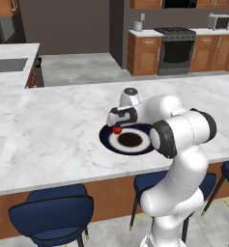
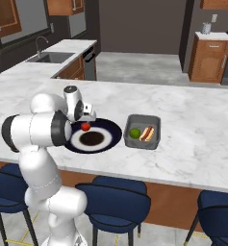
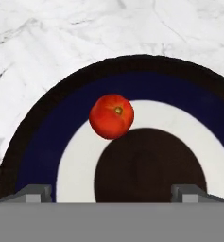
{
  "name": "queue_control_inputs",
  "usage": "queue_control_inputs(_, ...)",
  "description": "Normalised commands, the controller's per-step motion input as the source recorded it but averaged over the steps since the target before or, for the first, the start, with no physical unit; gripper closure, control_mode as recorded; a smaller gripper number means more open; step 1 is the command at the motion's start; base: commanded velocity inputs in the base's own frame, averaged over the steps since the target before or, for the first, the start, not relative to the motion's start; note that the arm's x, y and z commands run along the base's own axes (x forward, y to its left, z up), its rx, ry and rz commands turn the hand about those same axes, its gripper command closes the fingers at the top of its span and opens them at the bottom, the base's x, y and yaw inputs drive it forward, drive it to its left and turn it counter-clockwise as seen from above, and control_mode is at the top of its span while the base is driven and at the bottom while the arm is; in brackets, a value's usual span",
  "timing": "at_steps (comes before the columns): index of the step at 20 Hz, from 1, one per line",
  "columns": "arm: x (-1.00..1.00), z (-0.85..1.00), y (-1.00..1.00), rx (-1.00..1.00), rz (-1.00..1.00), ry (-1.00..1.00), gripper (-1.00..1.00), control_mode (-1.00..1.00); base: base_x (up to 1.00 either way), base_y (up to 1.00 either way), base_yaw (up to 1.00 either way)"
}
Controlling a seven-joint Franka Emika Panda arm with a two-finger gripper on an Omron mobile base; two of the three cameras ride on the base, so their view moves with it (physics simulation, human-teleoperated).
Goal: Place one cooked food and one vegetable from the large plate to each tupperware container.
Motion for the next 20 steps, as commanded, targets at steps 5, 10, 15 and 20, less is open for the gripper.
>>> queue_control_inputs(5, 0.43, -0.39, 0.0, 0.0, 0.0, 0.06, -1.0, -1.0, 0.0, 0.0, 0.0)
queue_control_inputs(10, 0.35, -0.39, 0.0, 0.0, 0.0, 0.02, -1.0, -1.0, 0.0, 0.0, 0.0)
queue_control_inputs(15, 0.34, -0.32, 0.01, 0.0, 0.0, 0.04, -1.0, -1.0, 0.0, 0.0, 0.0)
queue_control_inputs(20, 0.3, -0.23, 0.01, 0.0, 0.0, 0.03, -1.0, -1.0, 0.0, 0.0, 0.0)
